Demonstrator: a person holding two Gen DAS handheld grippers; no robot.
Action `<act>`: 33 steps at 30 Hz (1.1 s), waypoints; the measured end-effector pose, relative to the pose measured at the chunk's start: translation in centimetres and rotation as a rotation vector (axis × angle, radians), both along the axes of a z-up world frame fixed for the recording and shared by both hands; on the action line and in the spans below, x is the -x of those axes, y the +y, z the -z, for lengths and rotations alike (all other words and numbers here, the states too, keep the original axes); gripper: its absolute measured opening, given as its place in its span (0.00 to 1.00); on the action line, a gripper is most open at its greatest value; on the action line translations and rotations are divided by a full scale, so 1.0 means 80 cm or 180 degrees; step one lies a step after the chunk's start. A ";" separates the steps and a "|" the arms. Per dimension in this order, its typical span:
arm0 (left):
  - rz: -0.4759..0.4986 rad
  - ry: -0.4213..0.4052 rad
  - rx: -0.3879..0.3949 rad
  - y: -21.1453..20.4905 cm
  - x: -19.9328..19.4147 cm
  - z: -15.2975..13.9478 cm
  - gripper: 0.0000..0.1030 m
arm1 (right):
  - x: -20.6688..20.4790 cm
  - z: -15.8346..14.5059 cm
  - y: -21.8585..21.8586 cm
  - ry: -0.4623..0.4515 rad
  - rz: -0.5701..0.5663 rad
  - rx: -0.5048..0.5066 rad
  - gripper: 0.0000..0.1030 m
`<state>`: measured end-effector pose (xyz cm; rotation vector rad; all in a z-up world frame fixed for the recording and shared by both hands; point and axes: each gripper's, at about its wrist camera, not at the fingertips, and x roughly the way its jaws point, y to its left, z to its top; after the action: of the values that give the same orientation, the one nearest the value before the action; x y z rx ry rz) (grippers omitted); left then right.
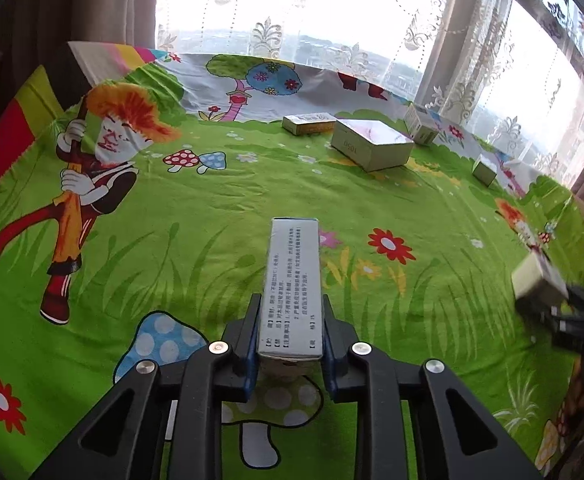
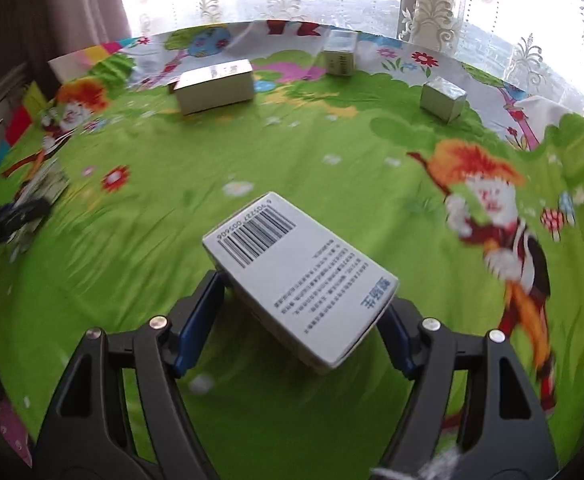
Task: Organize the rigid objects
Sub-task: 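Grasp a white printed box with the right tool while the left tool grasps a slim white box, then carry both white boxes to the storage box and release them inside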
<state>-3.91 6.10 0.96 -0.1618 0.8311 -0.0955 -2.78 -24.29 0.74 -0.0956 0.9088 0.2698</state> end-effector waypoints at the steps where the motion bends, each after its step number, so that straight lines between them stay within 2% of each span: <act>1: -0.0014 -0.0006 0.0032 0.002 0.001 0.000 0.25 | 0.015 -0.001 0.008 0.0004 -0.0009 -0.0010 0.74; 4: -0.0103 -0.0091 -0.0023 0.004 0.025 -0.009 0.25 | 0.029 0.002 0.033 -0.0022 -0.0195 0.0105 0.74; 7: -0.0070 -0.0175 0.0073 -0.002 0.073 -0.020 0.25 | 0.026 0.007 0.033 0.0009 -0.0193 0.0041 0.75; 12: 0.0099 -0.0269 -0.0034 -0.015 0.154 -0.036 0.25 | 0.025 0.007 0.033 0.0007 -0.0196 0.0056 0.75; 17: 0.0093 -0.0321 -0.0098 -0.002 0.209 -0.043 0.25 | 0.024 0.007 0.033 0.0004 -0.0191 0.0076 0.75; 25: -0.0407 -0.0376 -0.0131 0.065 0.275 -0.048 0.25 | 0.042 0.005 0.048 0.0064 -0.0046 0.0063 0.75; 29: -0.0620 -0.0376 -0.0130 0.089 0.295 -0.044 0.25 | 0.057 0.002 0.073 0.0142 -0.0156 0.0015 0.75; 33: -0.0779 -0.0386 -0.0068 0.110 0.303 -0.042 0.25 | 0.073 -0.003 0.115 0.0246 -0.0475 -0.0084 0.75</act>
<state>-28.13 14.88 4.34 -0.2341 0.6859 0.1323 -8.63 -15.11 1.00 -0.1295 0.9762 0.4264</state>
